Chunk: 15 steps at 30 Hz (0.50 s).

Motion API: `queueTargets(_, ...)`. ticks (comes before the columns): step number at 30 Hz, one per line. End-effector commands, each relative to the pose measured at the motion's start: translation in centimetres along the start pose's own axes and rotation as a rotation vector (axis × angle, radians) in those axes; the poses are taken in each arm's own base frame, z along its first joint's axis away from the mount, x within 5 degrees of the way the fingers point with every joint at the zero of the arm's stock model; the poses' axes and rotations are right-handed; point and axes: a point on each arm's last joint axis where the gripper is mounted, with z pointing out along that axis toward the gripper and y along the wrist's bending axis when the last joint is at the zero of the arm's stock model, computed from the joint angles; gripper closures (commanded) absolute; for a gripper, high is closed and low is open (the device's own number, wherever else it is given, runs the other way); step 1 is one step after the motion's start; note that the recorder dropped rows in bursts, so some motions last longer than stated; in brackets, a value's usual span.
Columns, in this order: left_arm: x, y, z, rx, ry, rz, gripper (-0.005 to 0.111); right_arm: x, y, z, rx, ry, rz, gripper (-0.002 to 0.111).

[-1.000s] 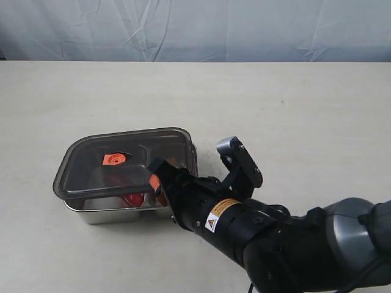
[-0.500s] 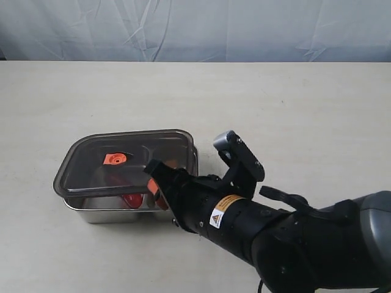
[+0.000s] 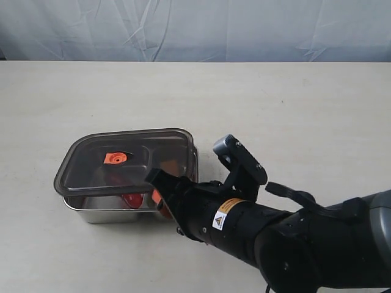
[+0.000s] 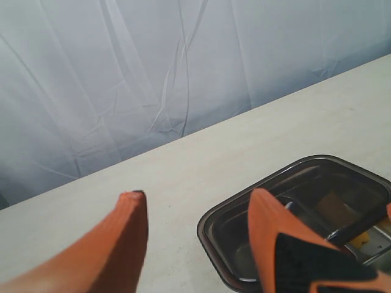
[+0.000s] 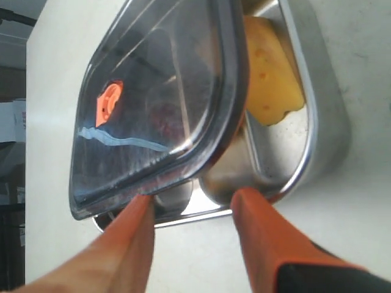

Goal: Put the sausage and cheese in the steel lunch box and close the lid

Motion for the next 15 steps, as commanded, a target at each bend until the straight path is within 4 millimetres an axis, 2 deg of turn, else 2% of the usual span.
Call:
queueTargets(1, -0.3, 0.0, -0.2, 0.001, -0.025, -0.004, 0.058, 0.2, -0.2, -0.2, 0.024, 0.034, -0.042, 0.065)
queueTargets(9, -0.3, 0.0, -0.2, 0.001, -0.025, -0.004, 0.058, 0.3, 0.0, -0.4, 0.019, 0.054, -0.077, 0.065)
queueTargets(15, -0.3, 0.0, -0.2, 0.001, -0.025, -0.004, 0.058, -0.2, 0.9, -2.0, -0.027, 0.056, -0.123, 0.065)
